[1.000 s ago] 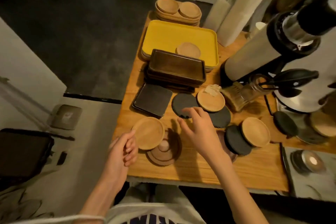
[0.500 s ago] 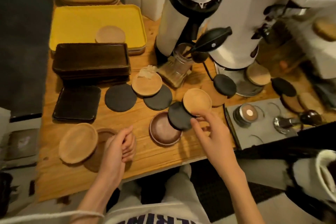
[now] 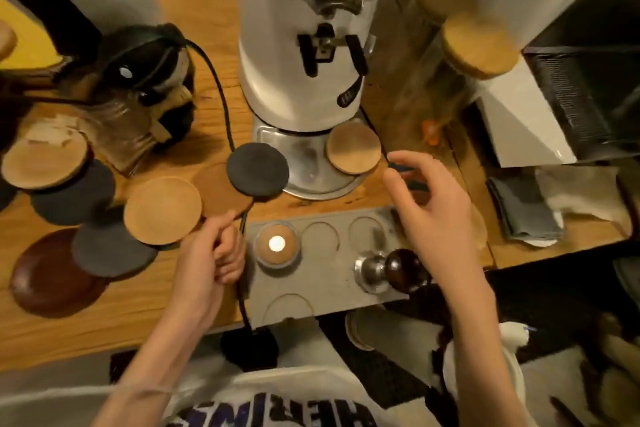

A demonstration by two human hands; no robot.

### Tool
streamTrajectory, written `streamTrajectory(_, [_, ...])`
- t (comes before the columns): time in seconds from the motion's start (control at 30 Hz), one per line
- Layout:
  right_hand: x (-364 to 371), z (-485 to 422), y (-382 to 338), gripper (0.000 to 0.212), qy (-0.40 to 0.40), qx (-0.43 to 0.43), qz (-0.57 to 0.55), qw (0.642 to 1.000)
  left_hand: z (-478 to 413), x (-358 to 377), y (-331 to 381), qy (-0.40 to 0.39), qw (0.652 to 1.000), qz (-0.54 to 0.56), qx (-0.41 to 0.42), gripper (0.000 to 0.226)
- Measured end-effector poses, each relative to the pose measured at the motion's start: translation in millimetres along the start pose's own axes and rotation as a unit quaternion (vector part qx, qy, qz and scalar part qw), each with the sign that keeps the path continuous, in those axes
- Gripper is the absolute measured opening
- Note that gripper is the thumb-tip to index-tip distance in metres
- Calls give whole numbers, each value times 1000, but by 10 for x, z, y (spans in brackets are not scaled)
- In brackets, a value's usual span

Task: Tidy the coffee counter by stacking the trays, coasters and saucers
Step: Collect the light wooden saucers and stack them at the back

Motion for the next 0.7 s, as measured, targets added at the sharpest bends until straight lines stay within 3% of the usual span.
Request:
streamTrajectory(0.2, [-525,-147,950,30,-3,61,54,997,10,578,-110,3,1000,-16,17,55])
streamTrajectory(0.37, [-565,30,1691,56,-91,147,199,965,-33,760,-273,-36,998,-41,-24,53])
streamTrajectory(0.7, [-596,42,1942,97,-108,183,288,934,-1,937,-318,-44,999,-11,-29,52])
Point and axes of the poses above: each hand's wrist, its own z-axis away from the middle knuckle, its own x-axis out of the palm, y = z × x, the point moved 7 cm from there along -z, towards the middle knuckle, and after that the axes turned 5 degrees about -z, right-handed, at the moved point
